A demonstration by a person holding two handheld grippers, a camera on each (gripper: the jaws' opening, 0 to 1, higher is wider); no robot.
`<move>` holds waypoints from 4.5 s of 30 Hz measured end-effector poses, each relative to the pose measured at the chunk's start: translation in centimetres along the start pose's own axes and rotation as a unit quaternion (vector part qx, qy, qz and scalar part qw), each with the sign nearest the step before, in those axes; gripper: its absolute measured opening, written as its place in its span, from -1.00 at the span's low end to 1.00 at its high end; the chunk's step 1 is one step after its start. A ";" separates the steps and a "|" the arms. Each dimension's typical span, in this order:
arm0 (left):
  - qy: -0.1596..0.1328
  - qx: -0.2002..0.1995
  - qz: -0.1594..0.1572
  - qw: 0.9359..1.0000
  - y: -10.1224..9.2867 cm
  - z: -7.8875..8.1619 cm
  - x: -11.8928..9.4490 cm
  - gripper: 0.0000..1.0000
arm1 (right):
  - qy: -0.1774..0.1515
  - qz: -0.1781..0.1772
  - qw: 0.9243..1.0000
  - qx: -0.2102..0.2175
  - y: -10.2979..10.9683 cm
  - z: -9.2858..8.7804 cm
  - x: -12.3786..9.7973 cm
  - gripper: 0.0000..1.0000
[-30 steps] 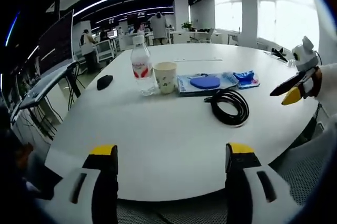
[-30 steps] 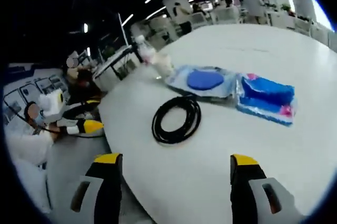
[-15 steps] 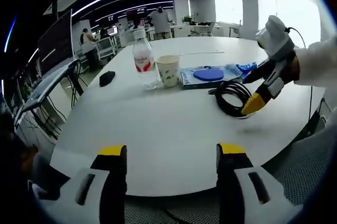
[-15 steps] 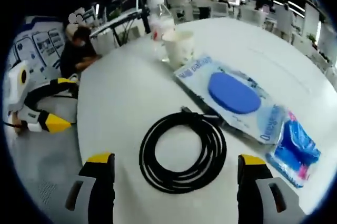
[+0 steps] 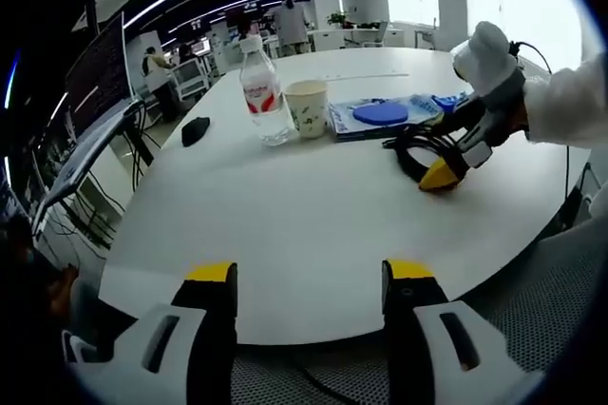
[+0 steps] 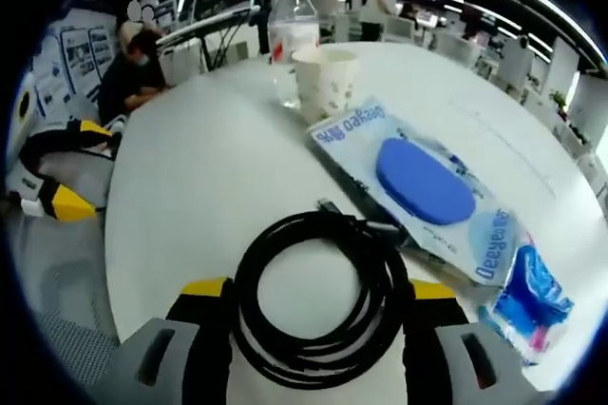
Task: Arrange the tabletop items into an orderly group along one side of the table until the central work area is clear of visible clutter.
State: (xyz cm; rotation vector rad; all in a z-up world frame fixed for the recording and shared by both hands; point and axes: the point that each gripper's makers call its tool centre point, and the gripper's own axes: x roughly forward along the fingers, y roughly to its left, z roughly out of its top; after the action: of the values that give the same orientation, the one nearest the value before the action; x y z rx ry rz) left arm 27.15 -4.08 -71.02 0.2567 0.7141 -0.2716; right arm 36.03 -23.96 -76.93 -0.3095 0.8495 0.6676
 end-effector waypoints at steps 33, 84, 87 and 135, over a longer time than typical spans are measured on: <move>0.015 0.021 -0.007 1.000 -0.1 -0.6 0.1 0.15 | -0.077 -0.011 0.995 0.064 0.9 -3.2 -6.2 -0.73; 0.029 0.042 -0.015 0.999 -0.6 -1.0 0.4 0.14 | -0.139 -0.092 0.918 0.359 -12.8 -8.2 -13.4 -0.99; 0.028 0.042 -0.015 0.999 -0.6 -1.0 0.4 0.14 | -0.127 -0.096 0.929 0.335 -12.6 -8.2 -13.2 -0.98; -0.074 -0.043 -0.054 0.995 -1.6 2.6 -0.1 1.00 | -0.167 -0.106 0.939 0.282 -9.3 -10.1 -15.3 0.57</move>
State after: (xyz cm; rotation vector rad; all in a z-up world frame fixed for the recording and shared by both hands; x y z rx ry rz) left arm 28.14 -6.35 -69.31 0.1144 0.5929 -0.3590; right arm 28.90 -42.43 -71.50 0.2274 0.6355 0.2423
